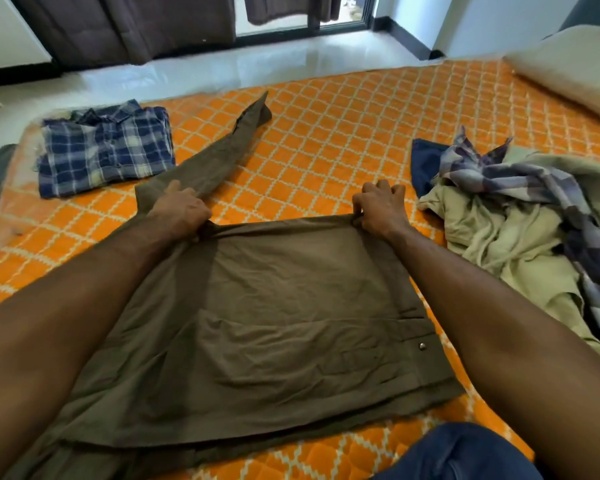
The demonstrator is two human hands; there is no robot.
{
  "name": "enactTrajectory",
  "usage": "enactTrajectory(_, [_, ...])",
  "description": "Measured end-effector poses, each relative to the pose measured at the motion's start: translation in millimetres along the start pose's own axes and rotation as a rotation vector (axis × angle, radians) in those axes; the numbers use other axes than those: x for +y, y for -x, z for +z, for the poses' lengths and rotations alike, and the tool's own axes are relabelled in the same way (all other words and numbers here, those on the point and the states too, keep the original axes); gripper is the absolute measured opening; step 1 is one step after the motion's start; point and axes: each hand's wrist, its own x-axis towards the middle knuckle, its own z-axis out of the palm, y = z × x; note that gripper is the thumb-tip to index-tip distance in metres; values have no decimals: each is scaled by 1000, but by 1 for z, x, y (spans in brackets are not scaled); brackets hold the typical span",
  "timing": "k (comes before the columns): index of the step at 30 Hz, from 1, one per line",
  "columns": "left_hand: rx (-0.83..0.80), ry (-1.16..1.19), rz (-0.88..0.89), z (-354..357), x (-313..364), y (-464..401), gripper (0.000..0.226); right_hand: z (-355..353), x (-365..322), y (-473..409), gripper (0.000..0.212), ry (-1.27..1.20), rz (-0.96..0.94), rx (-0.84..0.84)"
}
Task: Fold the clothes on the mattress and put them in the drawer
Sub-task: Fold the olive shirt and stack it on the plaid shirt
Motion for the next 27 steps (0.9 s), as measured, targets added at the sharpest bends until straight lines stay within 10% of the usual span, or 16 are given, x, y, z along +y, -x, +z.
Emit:
enactTrajectory(7, [232, -150, 11, -15, -8, 66, 15, -22, 16, 55, 22, 5, -112, 163])
enactTrajectory(21, [7, -26, -36, -5, 120, 160, 27, -4, 12, 176, 46, 130, -321, -251])
enactTrajectory(27, [187, 174, 105, 14, 97, 181, 47, -15, -2, 169, 40, 151, -319, -304])
